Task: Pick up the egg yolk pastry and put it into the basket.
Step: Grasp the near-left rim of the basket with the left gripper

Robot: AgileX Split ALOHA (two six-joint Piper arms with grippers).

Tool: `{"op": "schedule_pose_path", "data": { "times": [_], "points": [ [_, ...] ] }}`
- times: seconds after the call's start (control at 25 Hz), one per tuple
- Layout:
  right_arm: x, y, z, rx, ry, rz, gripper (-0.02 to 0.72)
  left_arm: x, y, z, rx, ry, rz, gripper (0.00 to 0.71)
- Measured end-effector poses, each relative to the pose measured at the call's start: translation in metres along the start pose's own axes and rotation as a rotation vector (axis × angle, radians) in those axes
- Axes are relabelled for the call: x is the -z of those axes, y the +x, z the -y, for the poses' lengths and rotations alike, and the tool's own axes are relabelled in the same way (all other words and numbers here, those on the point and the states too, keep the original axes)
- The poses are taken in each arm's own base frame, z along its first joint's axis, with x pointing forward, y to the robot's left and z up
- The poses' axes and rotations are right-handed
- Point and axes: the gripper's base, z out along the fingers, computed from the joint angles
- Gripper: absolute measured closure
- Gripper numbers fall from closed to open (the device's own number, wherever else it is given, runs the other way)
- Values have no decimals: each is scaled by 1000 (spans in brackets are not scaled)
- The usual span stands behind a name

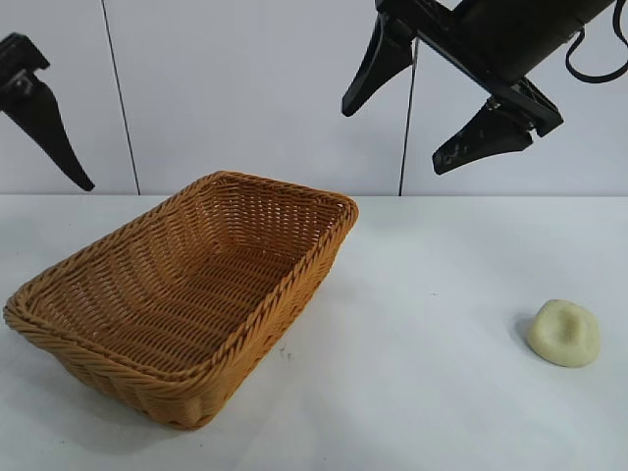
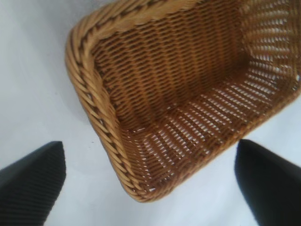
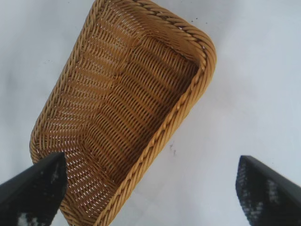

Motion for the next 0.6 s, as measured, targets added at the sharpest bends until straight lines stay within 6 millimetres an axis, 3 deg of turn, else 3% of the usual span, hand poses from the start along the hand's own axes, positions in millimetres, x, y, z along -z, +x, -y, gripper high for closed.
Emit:
{"op": "schedule_pose_path", "data": {
  "times": [0.24,0.6],
  "points": [
    [0,0,0,0,0,-1,8,-29,-3,-8,69,-105,10,15],
    [0,0,0,1,0,-2,8,-65,-7,-12,66,-127,28,15]
  ]
}}
